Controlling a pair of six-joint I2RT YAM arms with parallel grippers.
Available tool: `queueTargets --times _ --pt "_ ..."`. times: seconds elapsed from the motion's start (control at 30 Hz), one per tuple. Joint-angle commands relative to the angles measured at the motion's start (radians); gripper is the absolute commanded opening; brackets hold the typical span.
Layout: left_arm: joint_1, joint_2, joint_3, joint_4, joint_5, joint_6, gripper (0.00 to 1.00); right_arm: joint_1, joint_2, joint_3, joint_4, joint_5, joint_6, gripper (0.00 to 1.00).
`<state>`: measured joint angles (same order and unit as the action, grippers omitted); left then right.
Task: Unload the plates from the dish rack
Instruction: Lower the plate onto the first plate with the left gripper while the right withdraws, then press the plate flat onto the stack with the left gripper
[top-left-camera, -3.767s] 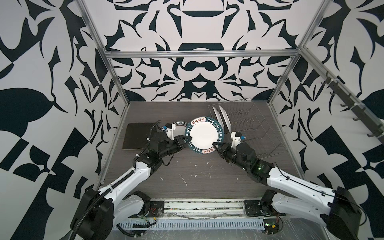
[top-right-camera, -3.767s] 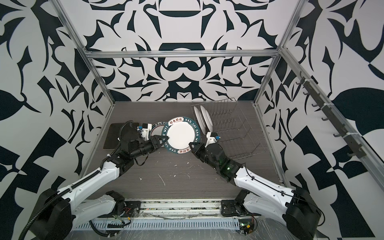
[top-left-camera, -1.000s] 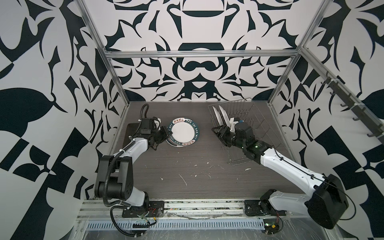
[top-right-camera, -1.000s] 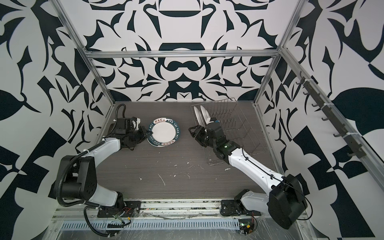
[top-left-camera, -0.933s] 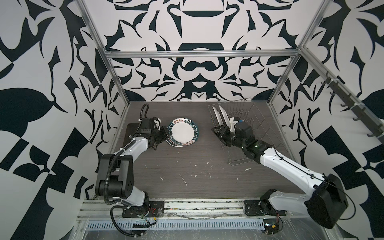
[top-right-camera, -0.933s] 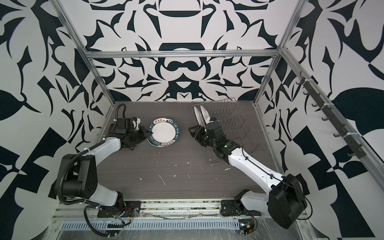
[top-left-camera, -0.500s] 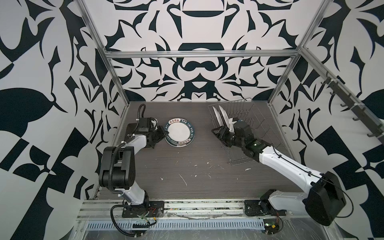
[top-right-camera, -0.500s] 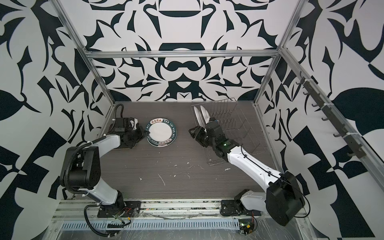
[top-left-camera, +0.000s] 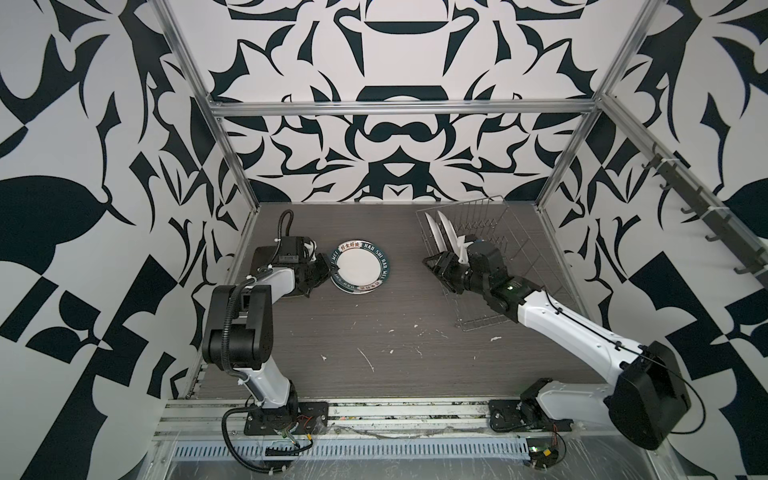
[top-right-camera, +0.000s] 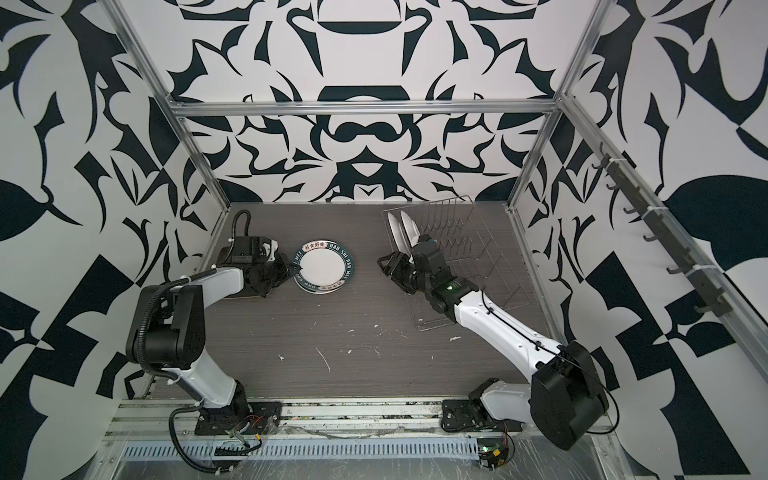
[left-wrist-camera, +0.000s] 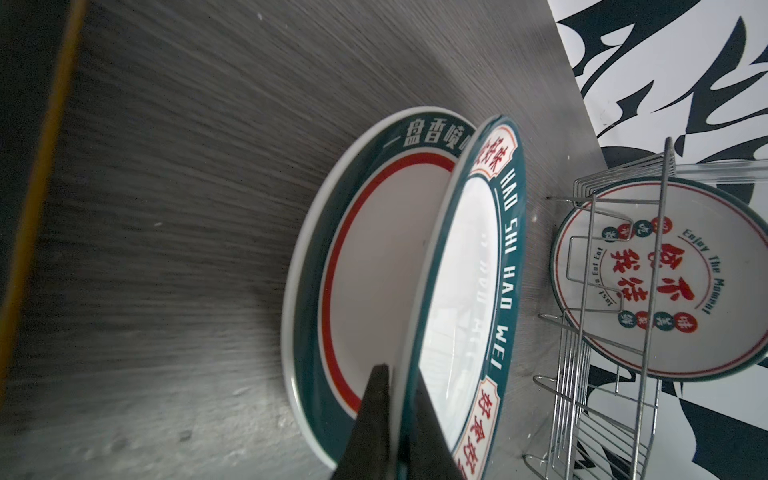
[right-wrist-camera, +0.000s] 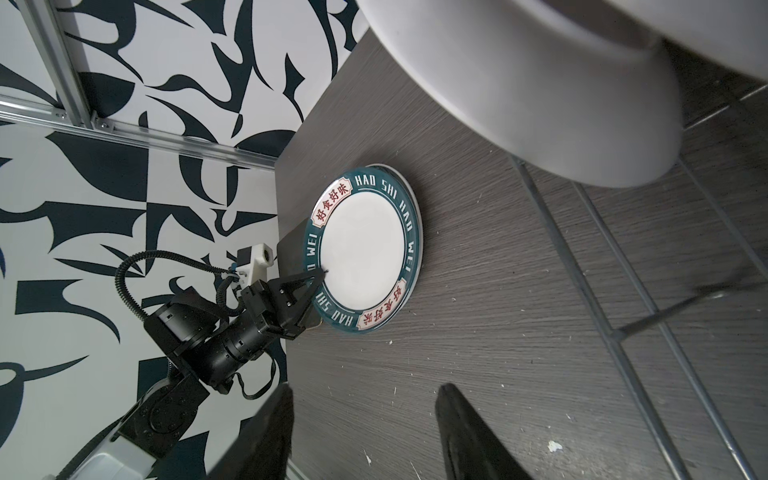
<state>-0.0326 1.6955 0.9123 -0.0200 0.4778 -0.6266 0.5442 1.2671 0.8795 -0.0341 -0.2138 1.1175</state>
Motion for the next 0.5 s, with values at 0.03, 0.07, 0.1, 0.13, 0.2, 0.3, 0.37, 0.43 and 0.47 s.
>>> queueTargets --times 0.03,0.07,0.1,0.13,0.2,0.3,0.37,0.43,0.47 --pt "0.003 0.004 0.034 0.027 0.028 0.013 0.0 -0.004 -0.017 0.034 0.016 -0.012 -0.021 0.59" --pt "0.004 0.006 0.036 0.024 0.026 0.013 0.0 -0.004 -0.017 0.034 0.016 -0.013 -0.02 0.59" --pt "0.004 0.008 0.036 0.022 0.022 0.013 0.0 -0.005 -0.018 0.032 0.015 -0.014 -0.021 0.59" --pt "0.003 0.009 0.036 0.02 0.017 0.012 0.0 -0.005 -0.019 0.033 0.014 -0.014 -0.02 0.59" --pt "0.004 0.013 0.036 0.017 0.016 0.011 0.0 -0.006 -0.021 0.031 0.013 -0.013 -0.02 0.59" --pt "0.004 0.016 0.038 0.013 0.021 0.009 0.03 -0.005 -0.022 0.029 0.014 -0.014 -0.021 0.59" --pt "0.004 0.015 0.039 0.01 0.021 0.008 0.06 -0.006 -0.024 0.028 0.012 -0.013 -0.021 0.59" --pt "0.004 0.011 0.037 0.009 0.021 0.008 0.06 -0.006 -0.025 0.029 0.012 -0.015 -0.02 0.59" --pt "0.005 0.01 0.037 0.009 0.022 0.007 0.07 -0.006 -0.026 0.027 0.011 -0.015 -0.019 0.59"
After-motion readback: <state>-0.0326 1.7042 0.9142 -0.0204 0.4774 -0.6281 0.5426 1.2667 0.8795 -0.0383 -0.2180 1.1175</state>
